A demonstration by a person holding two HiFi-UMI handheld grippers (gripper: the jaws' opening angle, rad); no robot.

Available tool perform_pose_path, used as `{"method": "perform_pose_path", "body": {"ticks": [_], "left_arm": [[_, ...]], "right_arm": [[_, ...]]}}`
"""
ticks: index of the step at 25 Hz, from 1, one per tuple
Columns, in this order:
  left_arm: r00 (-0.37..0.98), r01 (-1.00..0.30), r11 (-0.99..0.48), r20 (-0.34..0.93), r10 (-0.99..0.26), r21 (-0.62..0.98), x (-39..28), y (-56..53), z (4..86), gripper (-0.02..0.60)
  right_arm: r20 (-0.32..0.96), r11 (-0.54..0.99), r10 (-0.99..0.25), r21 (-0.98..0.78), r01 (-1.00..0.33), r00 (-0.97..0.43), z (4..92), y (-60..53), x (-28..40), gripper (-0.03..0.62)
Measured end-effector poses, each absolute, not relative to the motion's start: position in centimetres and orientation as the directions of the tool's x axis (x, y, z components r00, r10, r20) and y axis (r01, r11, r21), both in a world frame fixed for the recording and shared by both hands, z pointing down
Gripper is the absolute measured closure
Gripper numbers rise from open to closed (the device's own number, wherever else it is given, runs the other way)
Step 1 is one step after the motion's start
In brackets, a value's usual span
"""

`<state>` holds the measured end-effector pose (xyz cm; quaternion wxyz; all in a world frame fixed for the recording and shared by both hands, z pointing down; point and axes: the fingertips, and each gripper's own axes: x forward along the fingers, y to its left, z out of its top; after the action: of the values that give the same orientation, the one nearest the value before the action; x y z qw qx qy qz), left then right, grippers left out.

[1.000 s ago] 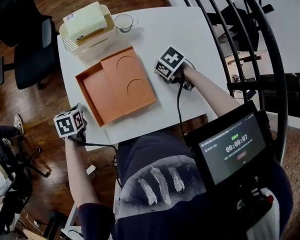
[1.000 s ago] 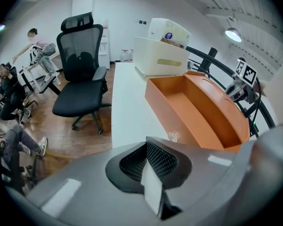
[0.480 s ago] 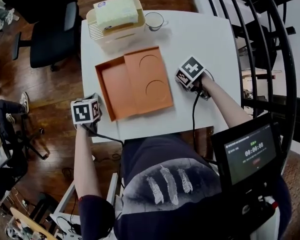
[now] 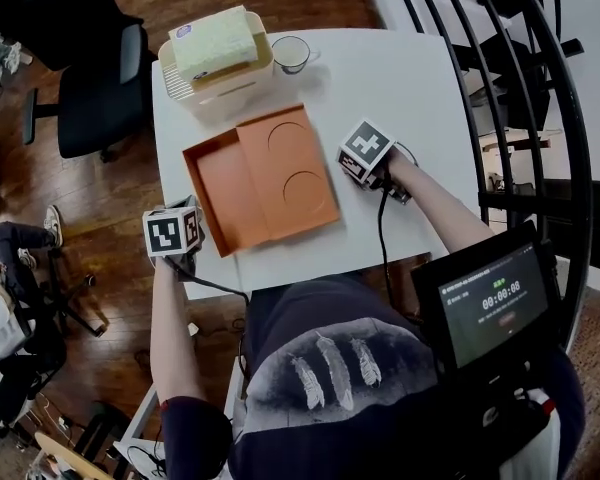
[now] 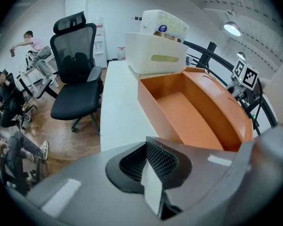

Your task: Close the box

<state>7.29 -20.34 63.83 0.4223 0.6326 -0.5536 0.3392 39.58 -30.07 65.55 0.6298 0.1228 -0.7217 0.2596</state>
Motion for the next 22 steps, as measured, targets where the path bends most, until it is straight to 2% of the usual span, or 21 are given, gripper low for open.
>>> {"method": "perform_pose_path", "body": {"ticks": [22], "left_arm": [[0.190,-0.982,-0.072,0.897,-0.398,0.176,8.1,-23.0,63.8,0.566]], "right_arm": [[0.968,0.834,0.184,-0.244,-0.494,-0.168,65.5,-30.1,39.6,0.589]]}}
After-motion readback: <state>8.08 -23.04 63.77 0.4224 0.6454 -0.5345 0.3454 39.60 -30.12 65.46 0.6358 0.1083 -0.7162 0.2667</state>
